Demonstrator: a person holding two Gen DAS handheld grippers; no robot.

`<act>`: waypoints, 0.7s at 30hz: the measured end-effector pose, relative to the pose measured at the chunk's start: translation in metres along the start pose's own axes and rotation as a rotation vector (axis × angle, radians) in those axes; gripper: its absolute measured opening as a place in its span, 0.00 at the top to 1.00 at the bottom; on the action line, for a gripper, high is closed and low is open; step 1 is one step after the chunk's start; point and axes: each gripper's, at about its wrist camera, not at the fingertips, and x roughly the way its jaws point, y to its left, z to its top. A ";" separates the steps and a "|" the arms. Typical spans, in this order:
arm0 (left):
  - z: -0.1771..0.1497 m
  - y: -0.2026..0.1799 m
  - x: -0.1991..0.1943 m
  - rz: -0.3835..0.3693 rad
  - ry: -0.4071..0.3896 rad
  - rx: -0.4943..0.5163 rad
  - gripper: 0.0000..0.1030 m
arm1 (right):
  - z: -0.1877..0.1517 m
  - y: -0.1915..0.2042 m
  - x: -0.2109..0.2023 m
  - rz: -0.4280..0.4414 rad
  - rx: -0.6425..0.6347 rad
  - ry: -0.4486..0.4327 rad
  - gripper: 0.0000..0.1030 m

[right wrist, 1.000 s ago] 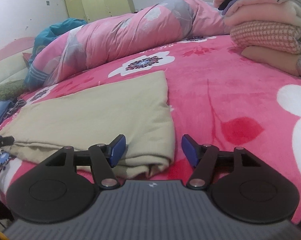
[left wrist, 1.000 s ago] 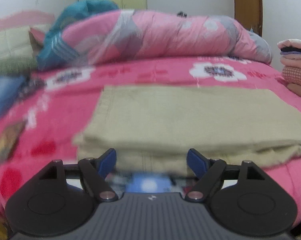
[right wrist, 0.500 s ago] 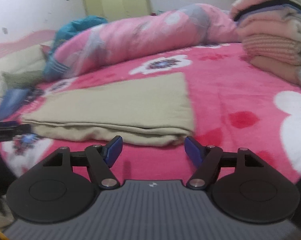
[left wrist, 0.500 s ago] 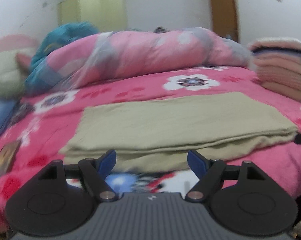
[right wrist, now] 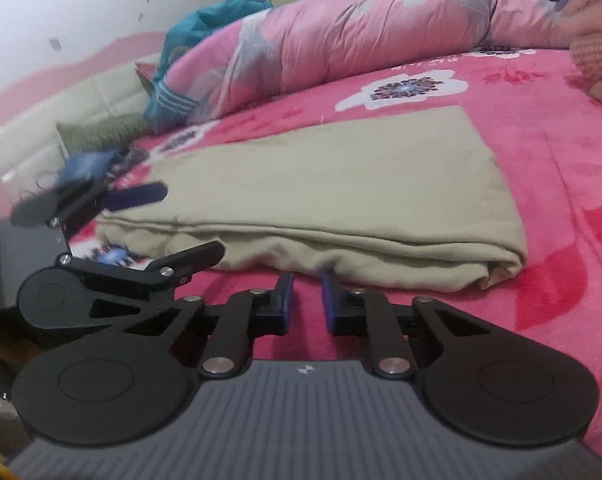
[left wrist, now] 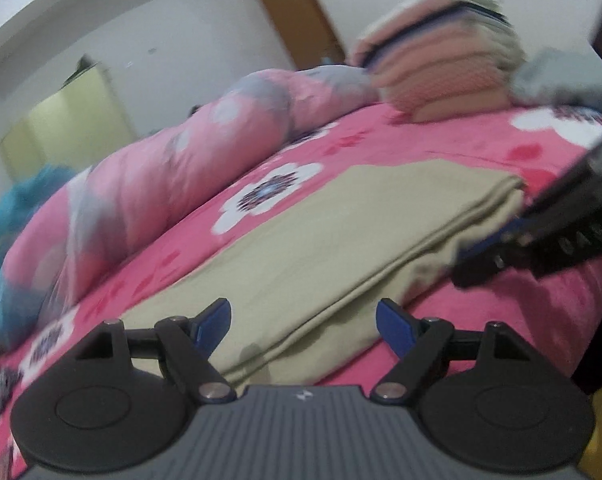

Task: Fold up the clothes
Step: 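Grasp the trouser corner with the right gripper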

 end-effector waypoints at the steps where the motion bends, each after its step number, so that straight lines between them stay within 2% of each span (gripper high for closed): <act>1: 0.002 -0.005 0.003 -0.011 -0.006 0.028 0.21 | 0.000 -0.001 -0.002 -0.041 -0.007 -0.010 0.94; 3: 0.004 -0.012 0.007 -0.033 -0.015 0.064 0.21 | 0.001 -0.004 -0.005 -0.111 -0.013 -0.026 0.95; 6: 0.004 -0.020 0.014 -0.066 -0.019 0.093 0.21 | 0.003 -0.022 -0.017 -0.077 0.078 -0.015 0.91; 7: 0.003 -0.021 0.016 -0.070 -0.018 0.092 0.21 | 0.003 -0.030 -0.022 -0.036 0.136 0.001 0.89; 8: 0.002 -0.022 0.018 -0.073 -0.016 0.086 0.21 | 0.003 -0.038 -0.027 0.001 0.192 0.017 0.87; 10: 0.001 -0.019 0.020 -0.085 -0.010 0.055 0.21 | 0.000 -0.056 -0.038 0.030 0.305 0.026 0.78; 14: 0.000 -0.010 0.025 -0.110 0.012 -0.015 0.20 | 0.002 -0.086 -0.055 -0.040 0.456 -0.041 0.69; 16: 0.002 -0.008 0.025 -0.103 0.010 -0.024 0.20 | 0.005 -0.097 -0.055 -0.045 0.520 -0.059 0.57; 21: 0.006 -0.005 0.025 -0.083 -0.008 -0.057 0.20 | 0.007 -0.101 -0.032 0.006 0.579 -0.015 0.52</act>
